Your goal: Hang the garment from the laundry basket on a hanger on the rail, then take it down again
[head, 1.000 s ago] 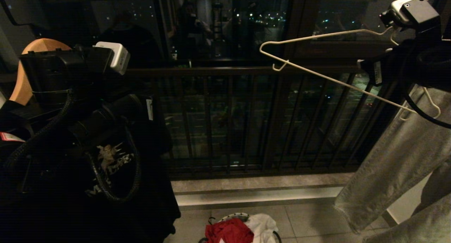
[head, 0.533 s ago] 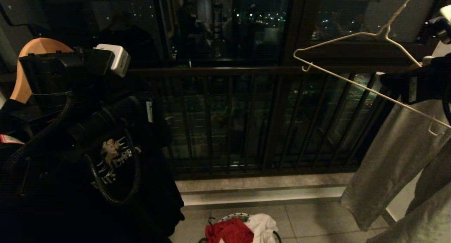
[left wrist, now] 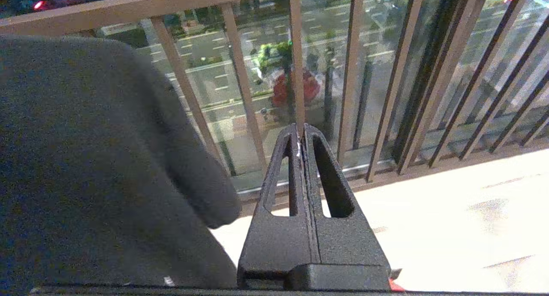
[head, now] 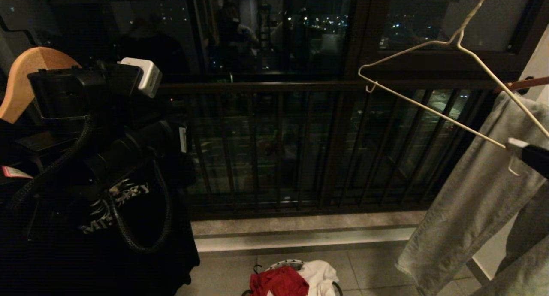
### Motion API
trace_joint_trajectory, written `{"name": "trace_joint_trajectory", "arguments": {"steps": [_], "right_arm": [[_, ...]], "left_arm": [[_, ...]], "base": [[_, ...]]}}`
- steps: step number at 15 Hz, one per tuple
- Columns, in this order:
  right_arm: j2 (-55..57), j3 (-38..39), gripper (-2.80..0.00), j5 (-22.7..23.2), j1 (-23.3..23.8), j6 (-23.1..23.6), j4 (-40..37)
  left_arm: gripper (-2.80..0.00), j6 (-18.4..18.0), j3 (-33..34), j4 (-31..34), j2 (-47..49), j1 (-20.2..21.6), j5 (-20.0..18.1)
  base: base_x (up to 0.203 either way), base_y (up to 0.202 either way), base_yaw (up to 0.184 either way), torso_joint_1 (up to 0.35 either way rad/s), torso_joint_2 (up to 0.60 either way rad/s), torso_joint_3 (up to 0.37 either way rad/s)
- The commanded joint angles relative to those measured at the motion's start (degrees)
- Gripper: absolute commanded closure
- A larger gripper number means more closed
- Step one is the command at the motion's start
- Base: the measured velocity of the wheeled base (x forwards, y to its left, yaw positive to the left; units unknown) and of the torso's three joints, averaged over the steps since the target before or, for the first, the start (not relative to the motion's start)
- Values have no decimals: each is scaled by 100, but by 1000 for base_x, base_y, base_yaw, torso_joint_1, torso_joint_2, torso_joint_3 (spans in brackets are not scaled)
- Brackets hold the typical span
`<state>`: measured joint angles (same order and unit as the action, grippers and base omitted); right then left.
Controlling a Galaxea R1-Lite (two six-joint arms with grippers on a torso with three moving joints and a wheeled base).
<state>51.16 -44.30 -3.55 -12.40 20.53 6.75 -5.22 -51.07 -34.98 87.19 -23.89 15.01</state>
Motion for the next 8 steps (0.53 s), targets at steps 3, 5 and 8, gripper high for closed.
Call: {"name": "trace_joint_trajectory", "arguments": {"steps": [3, 5, 8], "right_arm": [[-1932, 291, -280, 1036, -34, -183, -1383], [-2462, 429, -280, 1353, -35, -245, -1961], [-2884, 562, 0, 1383, -34, -430, -2098]], "left_arm": [[0, -23, 27, -26, 50, -4, 11], [0, -16, 18, -26, 49, -2, 11], [0, -33, 27, -35, -1, -10, 20]], "base": [[0, 0, 0, 0, 0, 0], [0, 0, 0, 0, 0, 0], [0, 0, 0, 0, 0, 0]]}}
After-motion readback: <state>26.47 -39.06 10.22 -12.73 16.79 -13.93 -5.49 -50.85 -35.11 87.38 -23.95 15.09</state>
